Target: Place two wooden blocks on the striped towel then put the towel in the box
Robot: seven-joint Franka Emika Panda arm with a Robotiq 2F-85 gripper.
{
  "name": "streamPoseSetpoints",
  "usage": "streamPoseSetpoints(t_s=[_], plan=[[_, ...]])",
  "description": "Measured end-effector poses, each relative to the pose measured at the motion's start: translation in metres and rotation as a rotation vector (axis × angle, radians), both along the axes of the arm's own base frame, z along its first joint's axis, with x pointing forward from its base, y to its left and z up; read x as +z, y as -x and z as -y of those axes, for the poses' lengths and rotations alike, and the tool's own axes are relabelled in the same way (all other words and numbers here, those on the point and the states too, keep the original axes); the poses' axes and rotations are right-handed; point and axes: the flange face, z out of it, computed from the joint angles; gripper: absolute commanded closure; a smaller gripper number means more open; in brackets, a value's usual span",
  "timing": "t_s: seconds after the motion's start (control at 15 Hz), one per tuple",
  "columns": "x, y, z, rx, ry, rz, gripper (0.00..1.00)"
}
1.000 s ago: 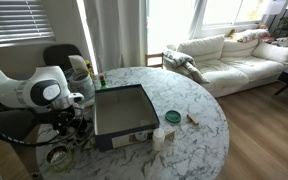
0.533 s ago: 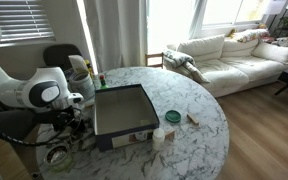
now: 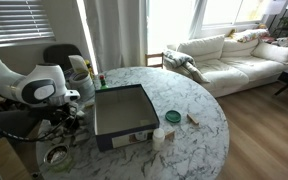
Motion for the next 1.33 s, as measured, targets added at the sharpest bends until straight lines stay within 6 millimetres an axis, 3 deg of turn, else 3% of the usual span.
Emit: streamPoseSetpoints(t_s=[0.27, 0.53, 0.8, 0.87, 1.07, 1.13, 1.2, 1.33], plan=[[0.017, -0.009, -0.008, -0.003, -0.003, 0.011, 0.97], [0.046, -0.019, -0.007, 0.002, 0.000, 0.001, 0.97], [0.092, -0.022, -0.001, 0.034, -0.010, -0.023, 0.97], [0.104, -0.023, 0.001, 0.050, -0.009, -0.030, 0.88], [0.136, -0.023, 0.007, 0.063, -0.005, -0.025, 0.88], [0.141, -0.023, 0.007, 0.064, -0.005, -0.020, 0.88], [0.142, -0.022, 0.006, 0.066, -0.005, -0.018, 0.97], [0.141, -0.022, 0.005, 0.065, -0.009, -0.020, 0.97]])
